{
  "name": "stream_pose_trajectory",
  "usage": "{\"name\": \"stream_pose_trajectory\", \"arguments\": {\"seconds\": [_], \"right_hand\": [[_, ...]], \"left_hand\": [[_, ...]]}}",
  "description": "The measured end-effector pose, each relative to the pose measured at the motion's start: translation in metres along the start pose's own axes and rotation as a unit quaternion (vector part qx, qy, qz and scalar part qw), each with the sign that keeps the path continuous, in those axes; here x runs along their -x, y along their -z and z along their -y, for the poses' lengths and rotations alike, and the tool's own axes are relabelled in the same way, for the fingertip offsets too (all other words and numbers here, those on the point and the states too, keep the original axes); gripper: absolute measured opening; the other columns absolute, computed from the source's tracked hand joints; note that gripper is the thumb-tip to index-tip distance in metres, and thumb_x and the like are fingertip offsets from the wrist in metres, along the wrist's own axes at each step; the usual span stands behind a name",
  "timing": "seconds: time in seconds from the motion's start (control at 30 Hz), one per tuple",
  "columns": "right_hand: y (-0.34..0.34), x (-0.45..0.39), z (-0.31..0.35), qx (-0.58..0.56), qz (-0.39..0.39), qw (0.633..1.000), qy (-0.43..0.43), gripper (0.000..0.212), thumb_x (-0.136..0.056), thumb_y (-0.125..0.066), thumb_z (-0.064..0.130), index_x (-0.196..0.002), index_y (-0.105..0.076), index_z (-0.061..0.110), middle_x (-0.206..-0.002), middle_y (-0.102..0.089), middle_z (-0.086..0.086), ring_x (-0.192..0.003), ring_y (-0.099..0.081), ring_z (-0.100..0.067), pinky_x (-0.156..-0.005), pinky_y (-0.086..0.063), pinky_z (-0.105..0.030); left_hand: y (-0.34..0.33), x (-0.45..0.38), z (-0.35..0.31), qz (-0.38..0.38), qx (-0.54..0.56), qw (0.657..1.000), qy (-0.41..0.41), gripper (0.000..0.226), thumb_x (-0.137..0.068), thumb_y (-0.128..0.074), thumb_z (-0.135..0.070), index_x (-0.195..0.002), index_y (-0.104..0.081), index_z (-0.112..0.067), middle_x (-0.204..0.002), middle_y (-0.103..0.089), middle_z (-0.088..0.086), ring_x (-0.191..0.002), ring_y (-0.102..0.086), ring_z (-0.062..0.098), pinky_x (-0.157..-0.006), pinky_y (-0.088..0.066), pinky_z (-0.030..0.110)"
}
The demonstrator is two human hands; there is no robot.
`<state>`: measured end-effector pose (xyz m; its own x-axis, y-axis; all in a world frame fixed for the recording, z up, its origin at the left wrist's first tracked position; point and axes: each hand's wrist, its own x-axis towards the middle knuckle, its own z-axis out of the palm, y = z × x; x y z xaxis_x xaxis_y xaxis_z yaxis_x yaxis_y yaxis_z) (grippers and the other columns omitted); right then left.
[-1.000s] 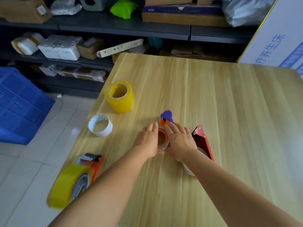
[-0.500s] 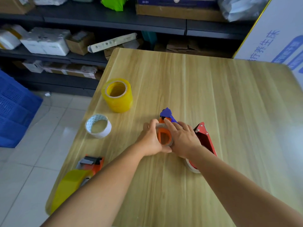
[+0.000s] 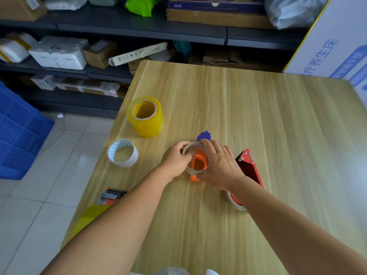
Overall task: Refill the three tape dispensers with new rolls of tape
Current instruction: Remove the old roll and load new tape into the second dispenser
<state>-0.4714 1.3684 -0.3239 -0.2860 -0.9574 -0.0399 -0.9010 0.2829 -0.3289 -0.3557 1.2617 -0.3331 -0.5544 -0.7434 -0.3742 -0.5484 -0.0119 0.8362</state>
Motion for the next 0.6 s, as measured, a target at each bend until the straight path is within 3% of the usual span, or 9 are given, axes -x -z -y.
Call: {"name": "stream_pose_trajectory", "arguments": {"seconds": [0.1, 0.27, 0.37, 0.5, 0.6], "right_hand": [[0.003, -0.010, 0.012, -0.010, -0.019, 1.000, 0.006, 0.100, -0.066, -0.075, 0.050, -0.146, -0.024, 0.017, -0.140, -0.040, -0.002, -0.128, -0.038, -0.022, -0.107, -0.023, -0.030], [-0.004, -0.031, 0.045, -0.013, 0.023, 1.000, 0.017, 0.104, -0.069, -0.075, 0.050, -0.150, -0.017, 0.020, -0.147, -0.034, 0.000, -0.131, -0.034, -0.023, -0.107, -0.027, -0.035], [-0.016, -0.043, 0.064, -0.017, 0.072, 0.997, 0.025, 0.100, -0.075, -0.075, 0.041, -0.150, -0.013, 0.017, -0.150, -0.031, -0.003, -0.133, -0.032, -0.024, -0.108, -0.029, -0.034], [-0.035, -0.054, 0.081, -0.027, 0.143, 0.989, 0.015, 0.092, -0.083, -0.069, 0.028, -0.152, -0.009, 0.016, -0.155, -0.023, -0.005, -0.138, -0.027, -0.025, -0.110, -0.030, -0.036], [-0.045, -0.059, 0.086, -0.028, 0.173, 0.984, 0.018, 0.087, -0.087, -0.064, 0.027, -0.152, -0.007, 0.016, -0.157, -0.018, -0.005, -0.140, -0.026, -0.026, -0.111, -0.027, -0.036]], "left_hand": [[0.008, 0.001, -0.005, -0.069, -0.048, 0.996, -0.011, 0.026, -0.094, -0.048, -0.028, -0.117, -0.059, -0.022, -0.111, -0.064, 0.002, -0.096, -0.059, 0.018, -0.075, -0.044, 0.027], [0.035, 0.006, 0.003, -0.156, -0.165, 0.974, -0.021, 0.038, -0.095, -0.046, -0.022, -0.133, -0.047, -0.017, -0.132, -0.048, 0.009, -0.121, -0.048, 0.027, -0.098, -0.040, 0.037], [0.042, 0.015, 0.016, -0.130, -0.205, 0.970, 0.015, 0.049, -0.093, -0.051, -0.027, -0.138, -0.035, -0.014, -0.136, -0.043, 0.011, -0.125, -0.044, 0.028, -0.097, -0.038, 0.038], [0.048, 0.018, 0.035, -0.056, -0.256, 0.962, 0.080, 0.080, -0.091, -0.054, -0.026, -0.149, -0.004, -0.004, -0.154, -0.015, 0.015, -0.141, -0.022, 0.029, -0.110, -0.026, 0.036], [0.052, 0.015, 0.041, -0.022, -0.270, 0.957, 0.103, 0.086, -0.092, -0.055, -0.031, -0.149, 0.002, -0.003, -0.157, -0.007, 0.015, -0.143, -0.018, 0.029, -0.114, -0.025, 0.038]]}}
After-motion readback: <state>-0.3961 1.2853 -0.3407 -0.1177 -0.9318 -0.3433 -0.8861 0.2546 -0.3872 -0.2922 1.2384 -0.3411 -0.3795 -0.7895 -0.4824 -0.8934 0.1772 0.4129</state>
